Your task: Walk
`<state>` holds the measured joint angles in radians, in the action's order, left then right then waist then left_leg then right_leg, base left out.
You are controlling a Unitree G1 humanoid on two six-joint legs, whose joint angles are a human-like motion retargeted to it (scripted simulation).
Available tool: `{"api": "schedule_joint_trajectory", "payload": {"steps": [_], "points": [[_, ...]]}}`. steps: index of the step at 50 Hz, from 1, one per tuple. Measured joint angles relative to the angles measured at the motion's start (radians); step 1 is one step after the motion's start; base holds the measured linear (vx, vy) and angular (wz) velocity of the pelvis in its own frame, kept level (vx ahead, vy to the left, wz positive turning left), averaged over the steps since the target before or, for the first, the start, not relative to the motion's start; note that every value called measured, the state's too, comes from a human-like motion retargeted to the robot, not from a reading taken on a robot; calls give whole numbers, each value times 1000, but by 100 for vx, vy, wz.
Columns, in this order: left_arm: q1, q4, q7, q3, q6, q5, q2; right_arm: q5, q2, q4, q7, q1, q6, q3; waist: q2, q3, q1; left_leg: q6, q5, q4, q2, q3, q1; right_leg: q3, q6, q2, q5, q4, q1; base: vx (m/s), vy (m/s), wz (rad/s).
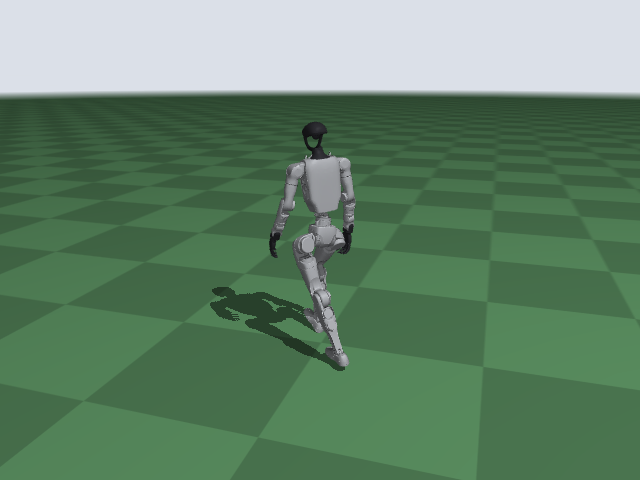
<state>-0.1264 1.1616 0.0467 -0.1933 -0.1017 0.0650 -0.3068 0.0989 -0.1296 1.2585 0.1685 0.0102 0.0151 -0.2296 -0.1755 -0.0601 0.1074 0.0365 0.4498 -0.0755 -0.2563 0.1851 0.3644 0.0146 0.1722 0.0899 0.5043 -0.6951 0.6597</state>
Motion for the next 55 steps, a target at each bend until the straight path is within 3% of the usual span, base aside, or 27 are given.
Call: {"api": "schedule_joint_trajectory", "payload": {"steps": [2,5,8,10,13,18,25,27,30,33,35,38,40,45,50,55], "points": [[20,11,4,5,3,-1,17,-10,-2,20,-10,5,-5,11,10,4,-6,-29,0,-114,5,29,6,10,-26,-23,-35,-74,-24,92,-10,20],[54,50,21,10,16,-12,49,-24,-14,51,-25,-6,-13,27,84,-35,-5,-118,26,-556,58,42,-78,-35,-82,-99,-60,-148,-131,86,-12,27],[102,70,45,-5,26,-57,75,-23,-27,40,-35,-8,-14,29,175,-26,-34,-233,-116,-997,136,12,-274,-76,-149,-203,-41,-140,-189,77,-8,-9],[122,67,62,-19,33,-88,83,-26,-40,23,-43,-22,-13,29,204,-9,-66,-239,-160,-1190,190,-28,-418,-80,-177,-243,-24,-97,-230,78,-6,-31],[145,45,79,-26,39,-114,86,-29,-54,-8,-67,-60,-8,29,193,0,-123,-159,-61,-1324,258,-102,-612,-57,-192,-256,16,-22,-320,79,-4,-40],[182,27,81,-18,40,-106,103,-14,-77,-96,-101,-126,8,22,140,0,-199,-62,102,-1167,321,-211,-847,6,-189,-232,80,113,-491,81,3,-52],[205,88,55,-24,42,-93,140,-29,-96,-202,-113,-180,40,-21,44,39,-205,-70,80,-544,233,-254,-978,38,-174,-105,206,94,-613,82,10,-29],[191,107,50,-13,44,-89,148,-40,-97,-211,-111,-191,38,-27,-11,60,-190,-62,-30,-305,161,-274,-912,50,-156,-32,235,44,-614,86,13,-2],[206,119,41,-6,49,-75,167,-51,-84,-197,-115,-158,35,-33,-44,92,-182,-42,-75,-413,116,-290,-950,59,-127,19,237,-99,-607,87,14,-10],[204,135,36,14,57,-35,172,-60,-59,-150,-100,-112,22,-34,-94,119,-170,3,-81,-538,48,-314,-953,72,-66,94,111,-305,-579,89,15,-13],[171,152,47,36,64,17,146,-61,-27,-89,-62,-111,16,-35,-157,102,-157,41,-84,-503,-29,-335,-875,97,-28,177,-20,-488,-528,84,16,-14],[135,137,46,49,64,44,115,-70,-8,-34,-28,-98,6,-44,-174,84,-123,74,-58,-425,-89,-316,-742,94,-58,245,-94,-688,-414,82,15,-16],[118,121,37,42,60,47,98,-80,-2,-14,-18,-73,4,-50,-178,76,-92,80,-25,-405,-120,-298,-664,84,-93,283,-45,-768,-334,80,14,-18],[22,69,21,39,54,19,27,-97,-7,0,-5,-51,8,-48,-101,14,-32,62,-22,-152,-85,-187,-326,3,-135,221,77,-642,-193,78,10,-6],[-50,21,-6,20,19,-14,-24,-107,-1,15,-11,-15,5,-40,-33,-26,9,33,-7,-28,-21,-106,-106,-65,-82,112,95,-255,-124,78,3,15],[-69,-3,-18,12,-4,-40,-46,-132,15,44,-18,9,-4,-33,-7,-9,8,-1,31,-42,14,-61,-30,-42,-21,17,81,71,-82,82,-3,12]]}}
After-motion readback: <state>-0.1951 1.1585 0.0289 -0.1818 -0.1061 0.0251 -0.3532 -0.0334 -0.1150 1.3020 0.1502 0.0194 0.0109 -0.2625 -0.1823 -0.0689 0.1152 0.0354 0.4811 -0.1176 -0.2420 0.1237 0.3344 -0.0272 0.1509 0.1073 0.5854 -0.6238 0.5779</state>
